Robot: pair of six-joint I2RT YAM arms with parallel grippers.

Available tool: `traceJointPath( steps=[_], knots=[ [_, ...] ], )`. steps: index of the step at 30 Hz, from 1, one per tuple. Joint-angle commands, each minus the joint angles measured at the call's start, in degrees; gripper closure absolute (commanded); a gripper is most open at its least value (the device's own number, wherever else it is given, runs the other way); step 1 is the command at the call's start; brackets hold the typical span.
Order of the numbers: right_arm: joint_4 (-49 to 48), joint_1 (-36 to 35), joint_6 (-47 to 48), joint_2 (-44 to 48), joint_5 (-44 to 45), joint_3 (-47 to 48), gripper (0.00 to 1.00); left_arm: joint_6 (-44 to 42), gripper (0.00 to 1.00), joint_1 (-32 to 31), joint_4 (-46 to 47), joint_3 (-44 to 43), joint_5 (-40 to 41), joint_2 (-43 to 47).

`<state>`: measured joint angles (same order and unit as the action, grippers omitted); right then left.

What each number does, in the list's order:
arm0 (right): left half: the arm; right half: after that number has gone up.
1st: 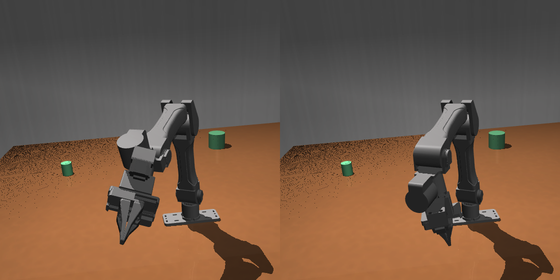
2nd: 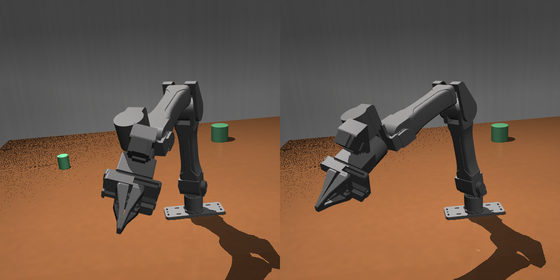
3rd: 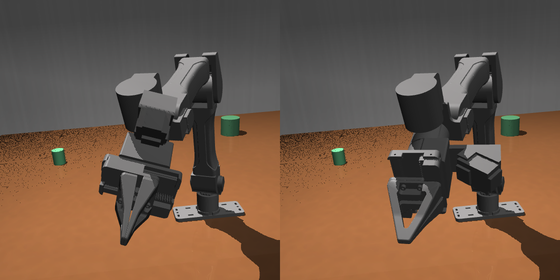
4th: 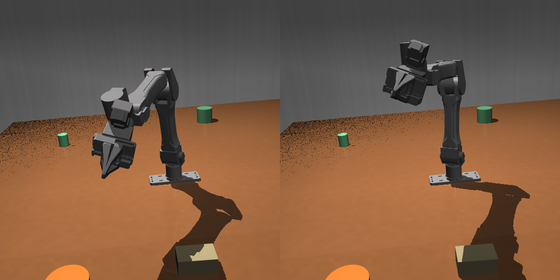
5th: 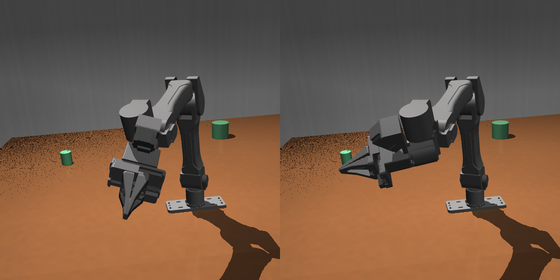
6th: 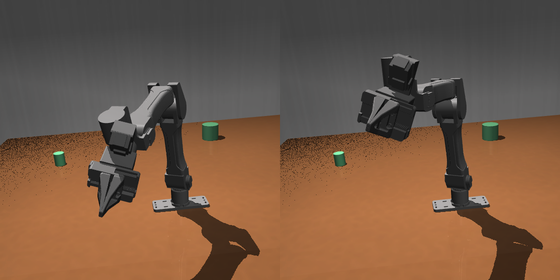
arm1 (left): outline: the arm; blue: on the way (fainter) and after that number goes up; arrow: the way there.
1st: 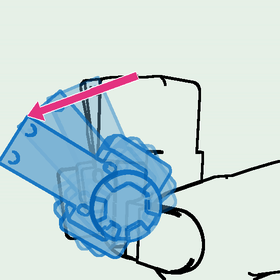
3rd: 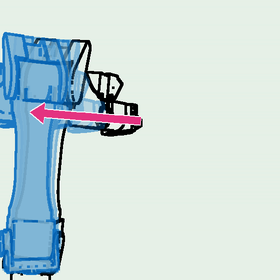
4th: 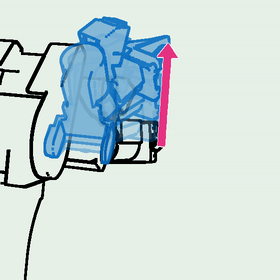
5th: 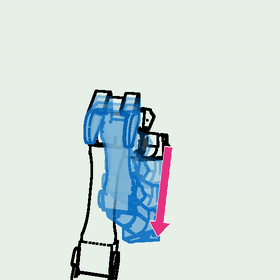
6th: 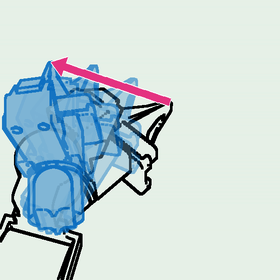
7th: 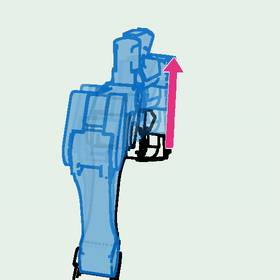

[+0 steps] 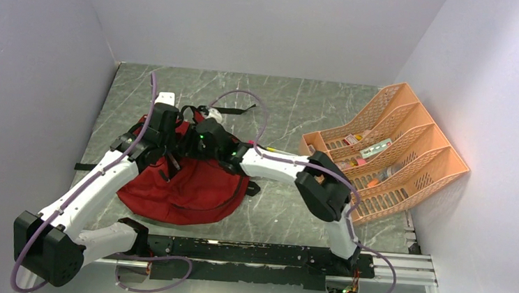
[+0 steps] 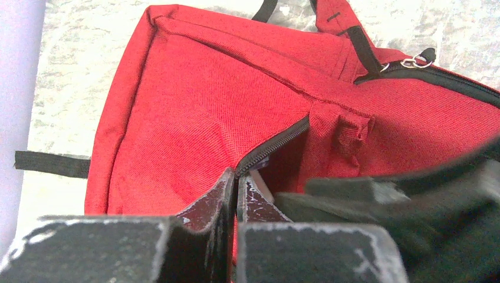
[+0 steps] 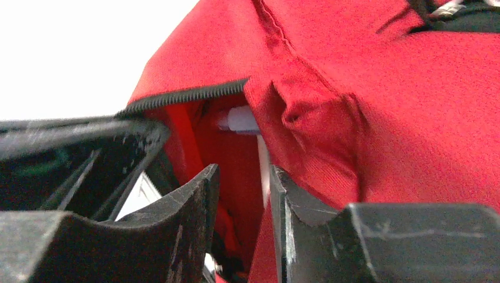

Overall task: Pack the student bag
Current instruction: Place the stationery in the student bag.

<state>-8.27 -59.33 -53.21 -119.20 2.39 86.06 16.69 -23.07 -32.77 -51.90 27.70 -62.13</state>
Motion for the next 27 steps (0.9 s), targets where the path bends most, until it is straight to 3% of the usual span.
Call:
traceJointPath(
  steps=[1, 7, 12, 16, 21, 27],
  knots=[
    [-1.86, -0.14, 5.95, 10.08, 3.70, -6.89, 0.60, -0.15, 0.95, 0.75, 2.54, -0.22, 0.42, 1.19],
    [-5.00, -0.09, 18.70, 26.52, 10.18, -20.39, 0.61, -0.24, 0.95, 0.83, 2.63, -0.23, -0.07, 1.05],
    [3.70, 3.40, 25.82, 37.49, 17.51, -25.93, 0.62, -0.25, 0.95, 0.83, 2.72, -0.22, -0.32, 1.03],
    [12.25, 11.57, 30.47, 42.24, 12.10, -27.53, 0.60, -0.29, 0.95, 0.83, 2.72, -0.24, -0.50, 0.96],
    [18.63, 19.46, 41.54, 42.21, 7.63, -26.41, 0.39, -0.27, 0.95, 0.83, 2.72, -0.30, -0.64, 1.29],
    [28.27, 23.63, 50.15, 31.36, 3.30, -18.39, 0.38, -0.34, 0.95, 0.83, 2.81, -0.16, -1.23, 1.40]
  ],
)
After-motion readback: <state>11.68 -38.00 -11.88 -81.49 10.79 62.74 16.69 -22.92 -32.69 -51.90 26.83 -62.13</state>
